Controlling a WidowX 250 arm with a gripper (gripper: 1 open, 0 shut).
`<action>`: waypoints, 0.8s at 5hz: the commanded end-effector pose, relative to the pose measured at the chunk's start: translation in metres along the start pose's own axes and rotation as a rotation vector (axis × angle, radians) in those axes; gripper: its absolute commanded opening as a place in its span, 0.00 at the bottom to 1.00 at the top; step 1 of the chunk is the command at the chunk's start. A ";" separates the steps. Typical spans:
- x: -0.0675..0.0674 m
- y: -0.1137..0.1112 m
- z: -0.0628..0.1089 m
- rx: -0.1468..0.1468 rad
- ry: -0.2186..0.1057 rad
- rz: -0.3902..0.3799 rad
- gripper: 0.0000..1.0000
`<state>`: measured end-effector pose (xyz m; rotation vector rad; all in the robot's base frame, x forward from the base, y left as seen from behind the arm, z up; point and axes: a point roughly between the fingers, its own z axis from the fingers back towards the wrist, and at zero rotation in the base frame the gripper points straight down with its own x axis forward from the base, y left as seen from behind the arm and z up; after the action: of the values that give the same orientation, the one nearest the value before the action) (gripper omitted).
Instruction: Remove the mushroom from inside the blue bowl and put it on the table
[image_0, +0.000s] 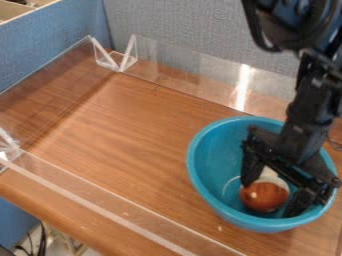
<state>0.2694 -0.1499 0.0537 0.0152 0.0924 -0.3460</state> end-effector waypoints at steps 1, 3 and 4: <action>0.007 0.001 0.000 0.006 -0.032 0.000 1.00; 0.013 0.013 -0.009 0.029 -0.032 0.021 1.00; 0.017 0.022 -0.012 0.040 -0.033 0.037 1.00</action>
<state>0.2818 -0.1360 0.0304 0.0600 0.1022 -0.3257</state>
